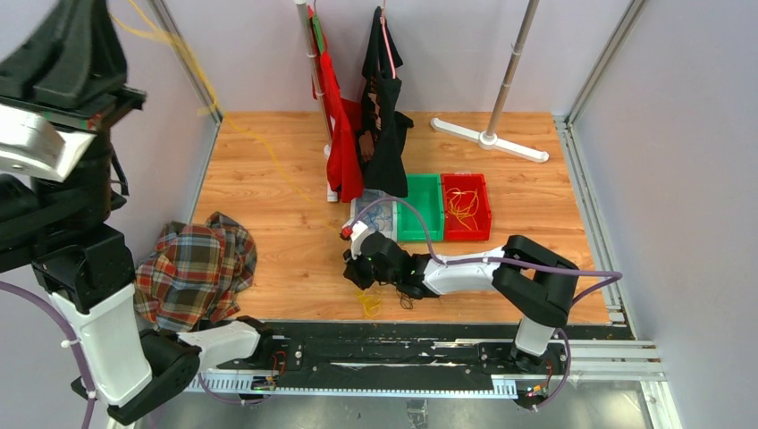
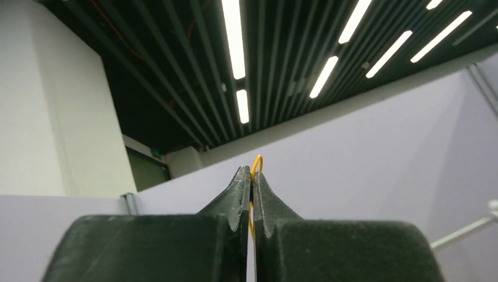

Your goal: Untangle the cables

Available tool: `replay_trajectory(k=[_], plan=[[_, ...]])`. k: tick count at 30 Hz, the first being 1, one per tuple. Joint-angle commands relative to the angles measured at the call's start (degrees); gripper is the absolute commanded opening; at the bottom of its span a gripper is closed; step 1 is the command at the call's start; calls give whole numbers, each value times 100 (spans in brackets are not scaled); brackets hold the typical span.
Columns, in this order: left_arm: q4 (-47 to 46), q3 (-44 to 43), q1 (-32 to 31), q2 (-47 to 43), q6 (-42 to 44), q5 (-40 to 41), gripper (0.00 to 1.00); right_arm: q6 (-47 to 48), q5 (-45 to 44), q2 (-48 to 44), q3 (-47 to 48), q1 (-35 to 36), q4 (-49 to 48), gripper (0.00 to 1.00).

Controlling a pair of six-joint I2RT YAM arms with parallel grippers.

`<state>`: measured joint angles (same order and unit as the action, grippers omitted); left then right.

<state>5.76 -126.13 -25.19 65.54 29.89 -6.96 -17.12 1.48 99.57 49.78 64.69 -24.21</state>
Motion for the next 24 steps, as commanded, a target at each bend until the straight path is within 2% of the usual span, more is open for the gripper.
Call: replay_trajectory(k=[1, 4, 9, 11, 14, 20, 24], plan=[[-709, -733, 26, 321, 407, 484, 0, -113, -152, 172, -196, 88, -67, 11], [-721, -989, 32, 454, 502, 462, 0, -122, -177, 219, -260, 88, -84, 15], [-797, -859, 31, 390, 505, 414, 0, -28, -289, 28, -218, 87, 35, 23], [-792, -492, 32, 180, 413, 269, 0, 25, -294, -118, -115, 88, 158, 28], [-783, 474, 32, -267, 239, -77, 0, 101, -314, -475, 178, 88, 420, 45], [-60, 1583, 31, -882, -321, -627, 0, 327, -27, -1560, 702, 127, 708, 67], [417, 2177, 32, -1181, -446, -1277, 0, 501, 119, -2172, 926, 150, 793, 69]])
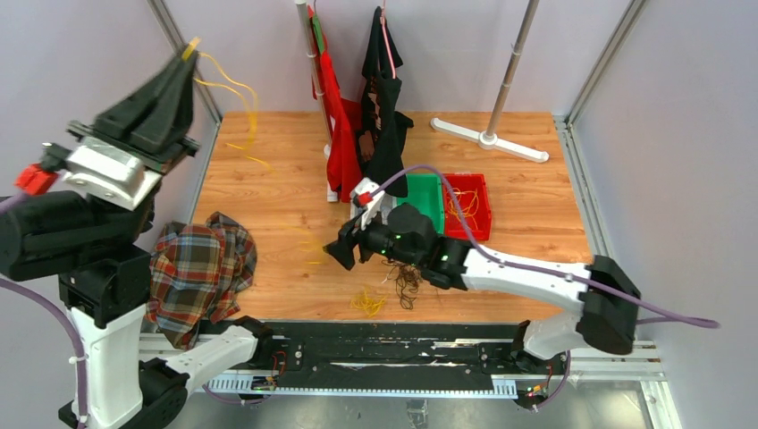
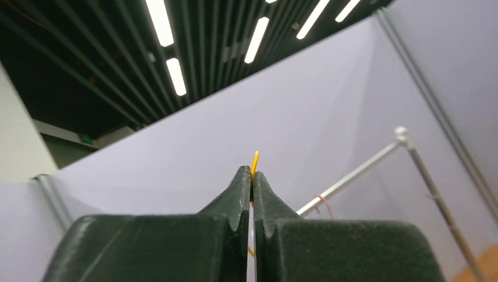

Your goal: Untangle the cables

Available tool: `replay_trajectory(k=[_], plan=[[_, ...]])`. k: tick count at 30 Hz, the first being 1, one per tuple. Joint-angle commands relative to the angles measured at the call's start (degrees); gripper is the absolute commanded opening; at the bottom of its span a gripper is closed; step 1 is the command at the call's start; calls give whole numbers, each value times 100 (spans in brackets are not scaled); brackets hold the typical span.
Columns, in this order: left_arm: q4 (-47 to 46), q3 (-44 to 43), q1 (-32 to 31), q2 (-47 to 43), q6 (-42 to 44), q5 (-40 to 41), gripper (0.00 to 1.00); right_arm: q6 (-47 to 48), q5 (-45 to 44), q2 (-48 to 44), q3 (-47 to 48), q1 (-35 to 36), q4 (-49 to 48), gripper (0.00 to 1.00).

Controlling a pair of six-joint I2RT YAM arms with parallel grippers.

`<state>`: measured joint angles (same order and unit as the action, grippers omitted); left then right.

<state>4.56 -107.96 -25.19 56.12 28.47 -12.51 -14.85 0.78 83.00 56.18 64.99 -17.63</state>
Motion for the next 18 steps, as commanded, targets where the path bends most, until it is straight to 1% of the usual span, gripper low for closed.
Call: replay_trajectory(k=[1, 4, 8, 9, 13, 18], plan=[[665, 447, 32, -281, -411, -838, 0, 308, 206, -643, 304, 119, 138, 69], [923, 571, 29, -272, -713, -1293, 0, 395, 74, -950, 190, 119, -77, 69], [724, 726, 32, -135, -1558, -1673, 0, 395, -104, -1176, 154, 44, 17, 57], [693, 734, 32, -91, -1694, -1697, 0, 369, -89, -1200, 156, 34, 17, 56], [858, 618, 31, 111, -1787, -1769, 0, 328, 113, -1214, 203, 30, 19, 61], [881, 603, 32, 129, -1799, -1841, 0, 247, 354, -1170, 219, 29, -39, 65]])
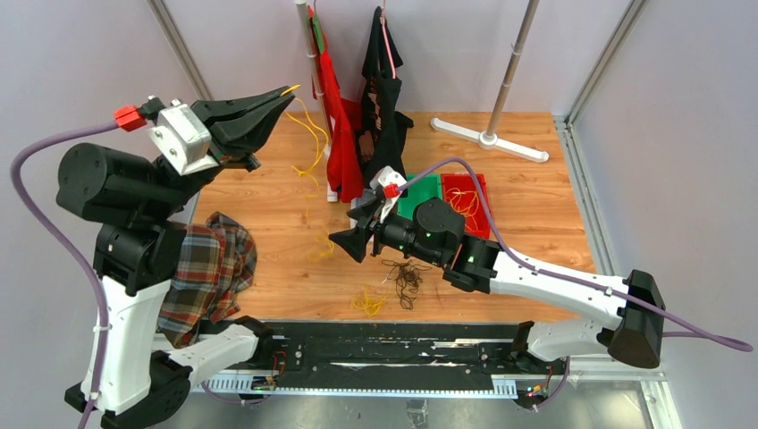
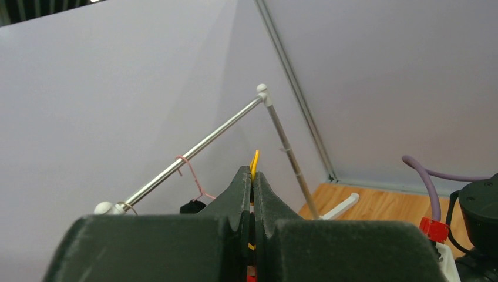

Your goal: Untangle the cables

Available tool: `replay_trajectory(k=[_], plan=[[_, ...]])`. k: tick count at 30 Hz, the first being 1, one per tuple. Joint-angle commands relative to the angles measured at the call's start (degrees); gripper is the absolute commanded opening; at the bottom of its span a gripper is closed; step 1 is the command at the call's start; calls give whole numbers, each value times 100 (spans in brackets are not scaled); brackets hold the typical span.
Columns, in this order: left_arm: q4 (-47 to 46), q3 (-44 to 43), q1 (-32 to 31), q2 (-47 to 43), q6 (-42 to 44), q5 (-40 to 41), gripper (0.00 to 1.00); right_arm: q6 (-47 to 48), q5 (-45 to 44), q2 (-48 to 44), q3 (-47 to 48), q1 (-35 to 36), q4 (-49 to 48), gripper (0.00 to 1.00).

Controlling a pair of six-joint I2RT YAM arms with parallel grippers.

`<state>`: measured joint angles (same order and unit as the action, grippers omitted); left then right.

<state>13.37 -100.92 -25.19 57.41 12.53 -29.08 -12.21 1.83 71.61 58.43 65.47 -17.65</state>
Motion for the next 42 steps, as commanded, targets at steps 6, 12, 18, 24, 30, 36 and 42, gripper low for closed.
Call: replay_trajectory(k=[6, 12, 18, 24, 30, 36, 42], plan=[[42, -93, 32, -12, -160, -203, 0, 79, 230, 195, 246, -17, 22, 70], [60, -215, 32, 32, -160, -301, 0, 444, -768, 501, 478, -30, 292, 70], [75, -209, 30, 25, -207, -375, 0, 641, -1133, 767, 598, -52, 307, 63], [96, -121, 32, -30, -209, -409, 0, 397, -877, 725, 556, -52, 167, 12], [157, 587, 32, -309, -136, -306, 0, 46, -852, 253, 331, -198, 128, 1], [368, 2047, -93, -558, -130, -462, 0, -773, -304, -461, -163, -767, 160, 1], [1951, 1751, -1812, 445, 1115, 228, 0, -1196, -343, -1267, -610, -1446, 584, 0]])
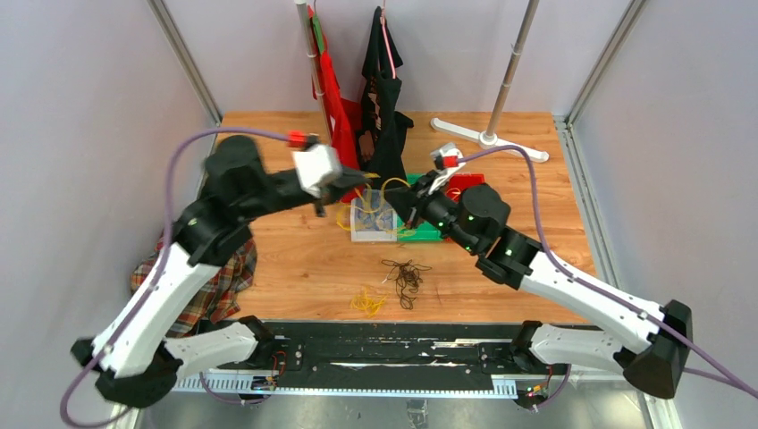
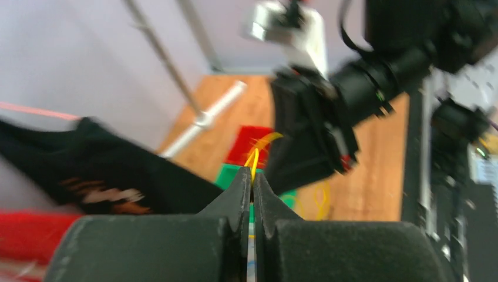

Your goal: Untangle the cables

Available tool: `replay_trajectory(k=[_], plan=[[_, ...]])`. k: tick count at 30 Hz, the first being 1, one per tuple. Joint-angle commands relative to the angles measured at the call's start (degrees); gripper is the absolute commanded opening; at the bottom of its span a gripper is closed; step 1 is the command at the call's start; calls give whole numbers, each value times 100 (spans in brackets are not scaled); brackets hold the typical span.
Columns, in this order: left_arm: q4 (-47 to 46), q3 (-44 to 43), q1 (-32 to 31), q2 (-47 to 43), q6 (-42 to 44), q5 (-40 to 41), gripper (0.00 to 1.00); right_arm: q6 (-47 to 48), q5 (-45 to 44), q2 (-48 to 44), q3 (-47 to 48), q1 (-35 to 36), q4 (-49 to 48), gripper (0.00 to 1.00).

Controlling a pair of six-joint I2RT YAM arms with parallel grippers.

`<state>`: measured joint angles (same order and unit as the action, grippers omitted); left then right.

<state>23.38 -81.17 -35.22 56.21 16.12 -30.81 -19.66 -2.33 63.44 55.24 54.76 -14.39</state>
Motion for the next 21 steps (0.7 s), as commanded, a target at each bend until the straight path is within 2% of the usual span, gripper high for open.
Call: replay_trajectory(k=[1, 5, 9, 14, 21], plan=[[977, -295, -994, 761, 825, 573, 0, -466, -11, -578, -340, -463, 370, 1], [1149, -864, -1376, 1711, 1217, 881, 0, -270, -661, -994, -343, -802, 1112, 1], [1167, -1646, -1528, 2781, 1179, 1328, 0, 75, -1514, -1063, -166, -1200, 1967, 1], [1169, -2687, -1567, 4052, 1011, 1666, 0, 220, -1796, -908, -256, -2005, 2162, 1], [1143, -3567, -1567, 5248, 816, 1352, 0, 94, -1981, -783, -330, -2911, 2084, 1]])
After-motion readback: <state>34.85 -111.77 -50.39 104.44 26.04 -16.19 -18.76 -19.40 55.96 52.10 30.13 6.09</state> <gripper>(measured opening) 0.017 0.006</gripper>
